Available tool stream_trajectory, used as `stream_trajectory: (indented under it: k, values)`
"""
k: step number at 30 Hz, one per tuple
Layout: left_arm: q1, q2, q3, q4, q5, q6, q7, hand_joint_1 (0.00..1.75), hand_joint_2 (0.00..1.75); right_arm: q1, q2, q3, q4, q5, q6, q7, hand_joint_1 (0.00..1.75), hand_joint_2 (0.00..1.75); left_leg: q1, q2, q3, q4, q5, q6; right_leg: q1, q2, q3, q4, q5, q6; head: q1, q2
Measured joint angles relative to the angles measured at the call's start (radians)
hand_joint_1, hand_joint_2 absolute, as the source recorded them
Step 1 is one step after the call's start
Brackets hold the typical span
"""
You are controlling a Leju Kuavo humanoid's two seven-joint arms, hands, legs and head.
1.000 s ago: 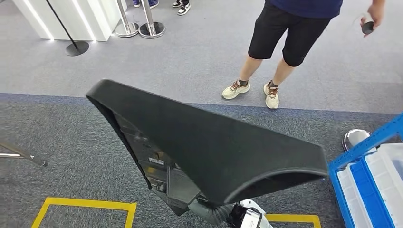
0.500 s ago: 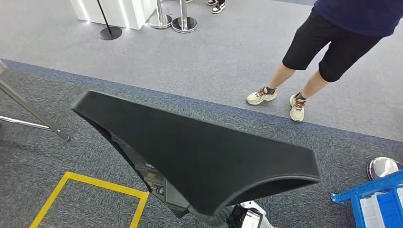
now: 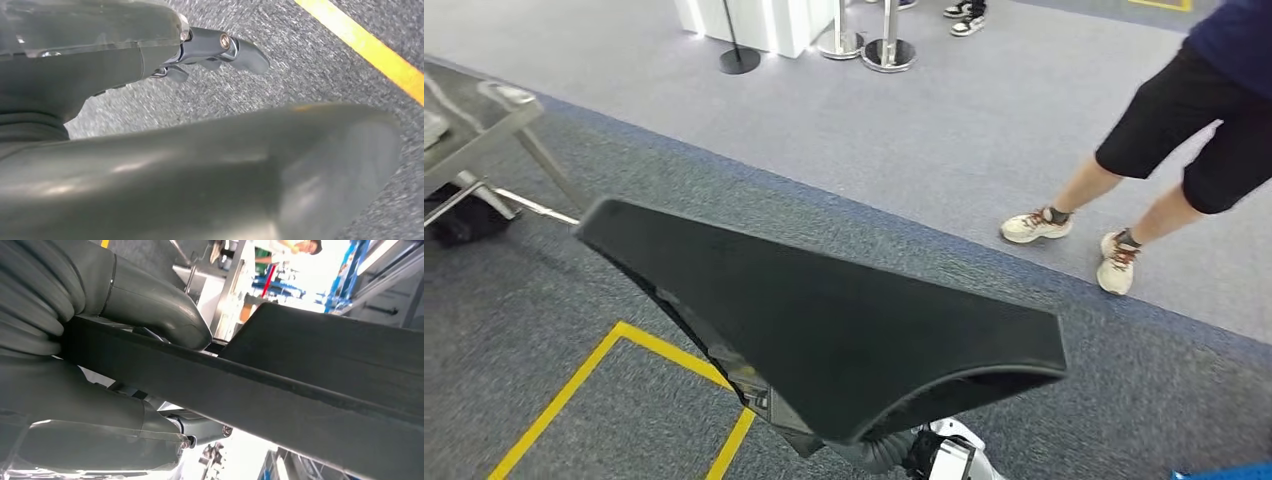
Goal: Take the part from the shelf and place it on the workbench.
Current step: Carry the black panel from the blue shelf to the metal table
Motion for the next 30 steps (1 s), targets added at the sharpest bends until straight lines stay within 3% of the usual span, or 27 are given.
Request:
stream_trajectory:
  k: [2, 3, 5, 7, 8, 10, 11, 13, 15, 16, 17, 18, 20, 22, 24, 26, 28, 30]
  values:
    - [0.0, 0.0, 0.0, 0.0, 0.0, 0.0, 0.0, 0.0, 0.0, 0.001, -0.001, 0.001, 0.004, 0.0, 0.0, 0.0, 1.75, 1.75, 0.005, 0.015, -0.042, 0.089, -0.028, -0.007, 0.001, -0.03, 0.0, 0.001, -0.003, 0.0, 0.0, 0.0]
    - [0.001, 0.0, 0.0, 0.0, 0.0, 0.0, 0.0, 0.0, 0.0, 0.001, -0.001, 0.001, 0.006, 0.0, 0.0, 0.0, 1.75, 1.75, 0.008, 0.019, -0.037, 0.083, -0.016, -0.011, 0.001, -0.044, 0.001, 0.001, -0.005, 0.002, 0.0, 0.0]
    - [0.003, 0.0, 0.0, 0.0, 0.0, 0.0, 0.0, 0.0, 0.0, 0.001, -0.001, 0.002, 0.007, 0.0, 0.0, 0.0, 1.75, 1.75, 0.012, 0.048, 0.03, -0.036, 0.044, -0.014, 0.0, -0.069, 0.004, 0.005, -0.01, 0.009, 0.0, 0.0]
    - [0.0, 0.0, 0.0, 0.0, 0.0, 0.0, 0.0, 0.0, 0.0, 0.0, -0.001, 0.002, 0.007, 0.001, 0.0, 0.0, 1.75, 1.75, 0.007, 0.085, 0.094, -0.153, 0.08, -0.005, 0.004, -0.089, 0.007, 0.012, -0.018, 0.019, 0.0, 0.0]
    - [-0.001, 0.0, 0.0, 0.0, 0.0, 0.0, -0.001, 0.0, 0.0, -0.001, -0.001, 0.002, 0.007, 0.001, 0.0, 0.0, 1.75, 1.75, 0.004, 0.093, 0.106, -0.178, 0.083, 0.002, 0.007, -0.097, 0.009, 0.014, -0.021, 0.024, 0.0, 0.0]
    - [0.001, 0.0, 0.0, 0.0, 0.0, 0.0, -0.001, 0.0, 0.0, -0.002, -0.002, 0.003, 0.006, 0.001, 0.0, 0.0, 1.75, 1.75, 0.001, 0.075, 0.104, -0.182, 0.082, 0.018, 0.007, -0.113, 0.012, 0.014, -0.024, 0.034, 0.0, 0.0]
    - [0.003, 0.0, 0.0, 0.0, 0.0, 0.0, -0.001, 0.0, 0.0, -0.004, -0.002, 0.003, 0.006, 0.001, 0.0, 0.0, 1.75, 1.75, 0.001, 0.065, 0.104, -0.185, 0.083, 0.024, 0.005, -0.109, 0.014, 0.016, -0.028, 0.04, 0.0, 0.0]
    - [0.004, 0.0, 0.0, 0.0, 0.0, 0.0, -0.001, 0.0, 0.0, -0.006, -0.002, 0.004, 0.006, 0.001, 0.0, 0.0, 1.75, 1.75, 0.004, 0.045, 0.107, -0.19, 0.088, 0.035, -0.003, -0.065, -0.002, 0.06, -0.062, 0.051, 0.0, 0.0]
    - [0.0, 0.0, 0.0, 0.0, 0.0, 0.0, -0.001, 0.0, 0.0, -0.006, -0.003, 0.005, 0.007, 0.001, -0.001, 0.0, 1.75, 1.75, 0.004, 0.024, 0.107, -0.191, 0.091, 0.041, -0.008, -0.015, -0.063, 0.19, -0.129, 0.056, 0.0, 0.0]
    - [-0.002, 0.0, 0.0, 0.0, 0.0, 0.0, -0.001, 0.0, 0.0, -0.005, -0.004, 0.005, 0.009, 0.001, -0.003, 0.0, 1.75, 1.75, 0.003, 0.011, 0.106, -0.191, 0.091, 0.042, -0.008, -0.005, -0.101, 0.263, -0.156, 0.056, 0.0, 0.0]
    - [-0.002, 0.0, 0.0, 0.0, 0.0, 0.0, -0.001, 0.0, 0.0, -0.004, -0.004, 0.005, 0.01, 0.001, -0.005, 0.0, 1.75, 1.75, 0.002, -0.003, 0.107, -0.19, 0.091, 0.043, -0.008, -0.002, -0.128, 0.313, -0.165, 0.055, 0.0, 0.0]
    - [-0.002, 0.0, 0.0, 0.0, 0.0, 0.0, -0.001, 0.0, 0.0, -0.004, -0.004, 0.006, 0.012, 0.002, -0.007, 0.0, 1.75, 1.75, 0.001, -0.018, 0.107, -0.19, 0.091, 0.043, -0.008, 0.0, -0.137, 0.322, -0.153, 0.053, 0.0, 0.0]
    - [-0.002, 0.0, 0.0, 0.0, -0.001, 0.001, -0.001, 0.0, 0.0, -0.005, -0.004, 0.006, 0.014, 0.003, -0.012, 0.0, 1.75, 1.75, 0.0, -0.048, 0.11, -0.188, 0.091, 0.042, -0.008, 0.017, -0.097, 0.221, -0.08, 0.045, 0.0, 0.0]
    - [-0.003, -0.001, 0.0, 0.0, -0.002, 0.0, -0.001, 0.0, 0.0, -0.005, -0.004, 0.007, 0.014, 0.003, -0.013, 0.0, 1.75, 1.75, 0.0, -0.075, 0.108, -0.185, 0.091, 0.038, -0.007, 0.064, -0.039, 0.083, -0.021, 0.035, 0.0, 0.0]
    - [-0.003, -0.002, 0.0, 0.0, -0.004, -0.001, 0.0, 0.0, 0.0, -0.005, -0.005, 0.007, 0.014, 0.003, -0.012, 0.0, 1.75, 1.75, 0.003, -0.097, 0.102, -0.184, 0.093, 0.028, -0.005, 0.085, -0.017, 0.028, -0.008, 0.032, 0.0, 0.0]
    - [0.002, -0.002, 0.0, 0.0, -0.006, -0.001, 0.0, 0.0, 0.0, -0.005, -0.005, 0.006, 0.013, 0.003, -0.009, 0.0, 1.75, 1.75, 0.006, -0.11, 0.096, -0.185, 0.095, 0.016, -0.005, 0.063, -0.013, 0.019, -0.004, 0.026, 0.0, 0.0]
    - [0.004, -0.002, 0.0, 0.0, -0.008, -0.002, 0.0, 0.0, 0.0, -0.005, -0.004, 0.005, 0.01, 0.002, -0.006, 0.0, 1.75, 1.75, 0.003, -0.066, 0.08, -0.153, 0.071, 0.006, -0.008, 0.039, -0.006, 0.006, 0.002, 0.014, 0.0, 0.0]
    - [0.001, -0.003, 0.0, 0.0, -0.011, -0.005, -0.001, 0.0, 0.0, 0.0, -0.005, 0.002, 0.005, 0.0, -0.003, 0.0, 1.75, 1.75, 0.003, -0.003, 0.029, -0.045, 0.007, -0.003, -0.007, 0.009, -0.003, -0.001, 0.002, 0.006, 0.0, 0.0]
